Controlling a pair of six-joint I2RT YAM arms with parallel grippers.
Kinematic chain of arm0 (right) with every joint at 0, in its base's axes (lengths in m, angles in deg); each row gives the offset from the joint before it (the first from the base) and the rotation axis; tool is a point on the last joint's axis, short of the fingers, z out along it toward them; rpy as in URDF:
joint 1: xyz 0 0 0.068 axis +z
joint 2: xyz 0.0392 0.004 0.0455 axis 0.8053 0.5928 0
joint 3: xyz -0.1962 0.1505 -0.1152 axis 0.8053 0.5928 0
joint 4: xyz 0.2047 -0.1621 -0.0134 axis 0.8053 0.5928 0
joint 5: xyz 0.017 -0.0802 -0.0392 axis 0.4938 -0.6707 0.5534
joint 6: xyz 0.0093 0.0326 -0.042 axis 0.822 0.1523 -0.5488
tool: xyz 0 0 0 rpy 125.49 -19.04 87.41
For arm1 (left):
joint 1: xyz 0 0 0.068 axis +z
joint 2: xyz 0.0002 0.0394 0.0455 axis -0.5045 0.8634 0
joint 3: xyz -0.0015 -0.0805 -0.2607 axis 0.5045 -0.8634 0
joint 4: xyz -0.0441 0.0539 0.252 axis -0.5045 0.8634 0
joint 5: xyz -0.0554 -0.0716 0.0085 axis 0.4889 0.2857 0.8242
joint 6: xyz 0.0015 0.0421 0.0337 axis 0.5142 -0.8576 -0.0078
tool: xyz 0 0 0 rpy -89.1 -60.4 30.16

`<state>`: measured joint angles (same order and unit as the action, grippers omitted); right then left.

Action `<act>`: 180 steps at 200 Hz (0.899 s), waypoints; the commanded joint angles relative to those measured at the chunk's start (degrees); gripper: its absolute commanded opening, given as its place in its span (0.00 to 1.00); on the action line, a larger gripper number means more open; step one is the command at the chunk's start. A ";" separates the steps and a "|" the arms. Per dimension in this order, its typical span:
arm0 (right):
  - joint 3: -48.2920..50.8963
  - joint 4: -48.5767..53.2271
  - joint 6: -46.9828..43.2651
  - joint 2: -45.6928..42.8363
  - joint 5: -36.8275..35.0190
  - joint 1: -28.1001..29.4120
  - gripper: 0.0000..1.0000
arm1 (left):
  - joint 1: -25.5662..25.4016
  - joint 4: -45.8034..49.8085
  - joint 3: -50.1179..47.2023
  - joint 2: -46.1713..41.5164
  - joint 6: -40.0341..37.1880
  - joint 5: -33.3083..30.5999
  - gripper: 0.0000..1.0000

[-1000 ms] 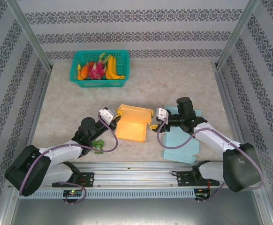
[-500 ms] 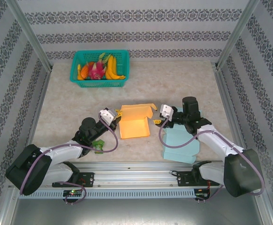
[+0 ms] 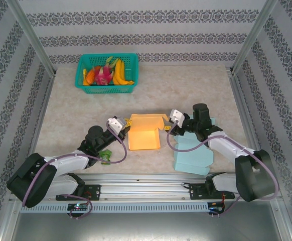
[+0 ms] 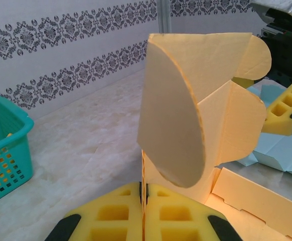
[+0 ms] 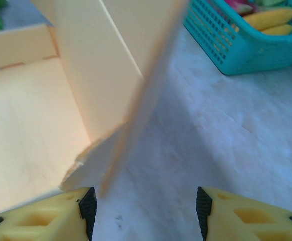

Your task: Fold the paper box

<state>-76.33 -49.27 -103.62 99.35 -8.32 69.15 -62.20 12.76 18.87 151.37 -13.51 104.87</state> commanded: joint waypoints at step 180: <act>-3.09 0.79 -0.34 -0.27 0.36 5.87 0.02 | -2.51 8.63 4.72 -1.85 8.85 -2.99 0.24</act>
<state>-77.42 -47.50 -104.34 99.16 -3.64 74.26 -63.38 17.46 21.56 151.33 -10.75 103.63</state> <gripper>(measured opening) 0.067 0.151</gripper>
